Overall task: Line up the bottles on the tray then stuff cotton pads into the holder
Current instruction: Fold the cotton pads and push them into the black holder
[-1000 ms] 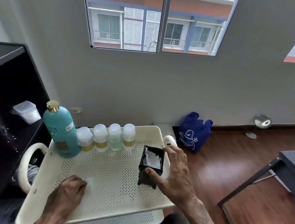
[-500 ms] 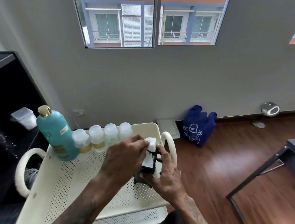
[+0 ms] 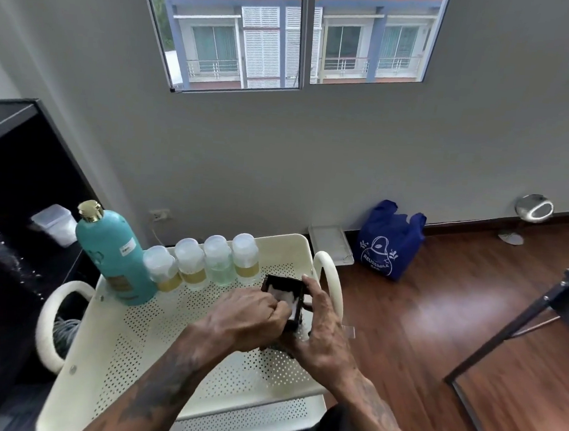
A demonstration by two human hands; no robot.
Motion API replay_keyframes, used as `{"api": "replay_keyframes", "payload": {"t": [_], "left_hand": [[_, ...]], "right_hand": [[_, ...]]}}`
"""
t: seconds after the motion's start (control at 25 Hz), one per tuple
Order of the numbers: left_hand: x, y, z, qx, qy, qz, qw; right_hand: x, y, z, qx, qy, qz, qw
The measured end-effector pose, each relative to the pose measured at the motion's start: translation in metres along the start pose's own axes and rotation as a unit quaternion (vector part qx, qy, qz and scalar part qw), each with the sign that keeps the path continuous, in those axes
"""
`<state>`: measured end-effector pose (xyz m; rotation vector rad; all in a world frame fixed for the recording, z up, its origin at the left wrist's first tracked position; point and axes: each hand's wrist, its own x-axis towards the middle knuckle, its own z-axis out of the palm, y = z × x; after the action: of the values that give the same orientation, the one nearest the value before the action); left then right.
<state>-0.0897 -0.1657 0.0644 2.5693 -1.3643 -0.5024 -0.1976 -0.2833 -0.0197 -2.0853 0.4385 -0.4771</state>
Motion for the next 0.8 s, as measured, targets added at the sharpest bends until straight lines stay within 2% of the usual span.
{"api": "replay_keyframes", "payload": {"t": [0.08,0.16,0.24,0.28,0.32,0.4,0.44,0.52,0.68,0.8], "left_hand": [[-0.009,-0.011,0.001,-0.027,0.098,0.056,0.993],[-0.018,-0.019,0.008,-0.042,0.251,0.089,0.963],[-0.022,-0.024,0.020,-0.101,0.362,0.060,0.925],[-0.021,-0.026,0.028,-0.157,0.385,0.022,0.909],[-0.019,-0.028,0.036,-0.226,0.378,-0.023,0.897],[-0.012,-0.032,0.051,-0.382,0.283,-0.101,0.874],[-0.010,-0.032,0.058,-0.448,0.233,-0.123,0.854],[-0.011,-0.029,0.068,-0.530,0.199,-0.146,0.811],[-0.017,-0.021,0.071,-0.577,0.208,-0.143,0.777],[-0.023,-0.016,0.076,-0.575,0.207,-0.140,0.779]], "right_hand": [[0.002,0.000,-0.001,0.004,-0.008,0.007,1.000],[0.004,-0.001,-0.002,-0.003,-0.013,0.009,1.000],[0.006,-0.001,-0.002,0.000,-0.025,0.014,1.000],[0.007,-0.002,-0.002,0.005,-0.033,0.020,0.999],[0.008,-0.004,-0.003,0.013,-0.044,0.027,0.999],[0.010,-0.008,-0.004,0.035,-0.070,0.039,0.996],[0.012,-0.009,-0.006,0.042,-0.086,0.044,0.994],[0.014,-0.012,-0.009,0.039,-0.109,0.049,0.992],[0.016,-0.018,-0.017,0.003,-0.129,0.043,0.991],[0.010,-0.020,-0.019,-0.016,-0.131,0.040,0.990]]}}
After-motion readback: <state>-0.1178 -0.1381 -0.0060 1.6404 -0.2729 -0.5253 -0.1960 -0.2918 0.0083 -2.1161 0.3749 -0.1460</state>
